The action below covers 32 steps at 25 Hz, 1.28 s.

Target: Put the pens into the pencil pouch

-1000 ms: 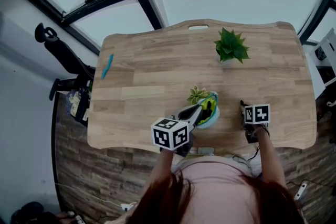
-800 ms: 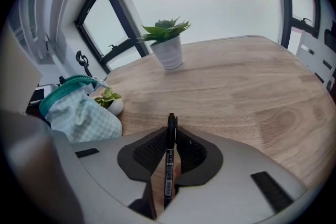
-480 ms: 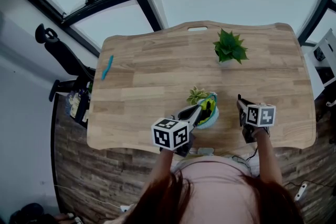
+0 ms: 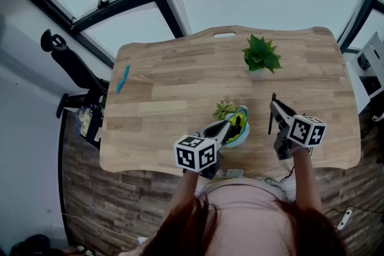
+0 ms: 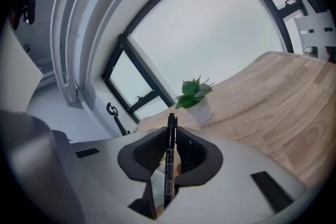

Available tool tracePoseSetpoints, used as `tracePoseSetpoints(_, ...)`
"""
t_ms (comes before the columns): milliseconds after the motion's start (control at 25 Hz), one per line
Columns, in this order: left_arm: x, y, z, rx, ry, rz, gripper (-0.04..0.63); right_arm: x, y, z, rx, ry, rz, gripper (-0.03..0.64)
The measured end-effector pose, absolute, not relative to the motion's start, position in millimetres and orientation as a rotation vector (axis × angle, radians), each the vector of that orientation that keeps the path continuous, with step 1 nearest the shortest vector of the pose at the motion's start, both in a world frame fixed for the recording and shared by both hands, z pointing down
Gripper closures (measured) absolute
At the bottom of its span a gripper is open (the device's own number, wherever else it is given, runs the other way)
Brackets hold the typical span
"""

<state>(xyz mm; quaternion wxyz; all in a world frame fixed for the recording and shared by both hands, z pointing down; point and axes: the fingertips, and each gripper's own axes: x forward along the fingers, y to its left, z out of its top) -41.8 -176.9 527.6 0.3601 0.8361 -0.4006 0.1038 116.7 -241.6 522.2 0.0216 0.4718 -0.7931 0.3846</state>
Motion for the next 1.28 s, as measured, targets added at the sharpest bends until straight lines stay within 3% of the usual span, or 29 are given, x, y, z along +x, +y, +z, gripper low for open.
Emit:
tracePoseSetpoints(480,-38.7,-175.1,526.5,2.157,-1.033,0.269,0.581,91.7,-247.4,450.7,1.438,-2.833,1.250,0.566)
tracePoseSetpoints(1280,-31.5,-171.8,525.2,2.148,-1.041,0.255,0.581,29.8,-224.6,426.8,1.261,-3.117,1.077,0.566)
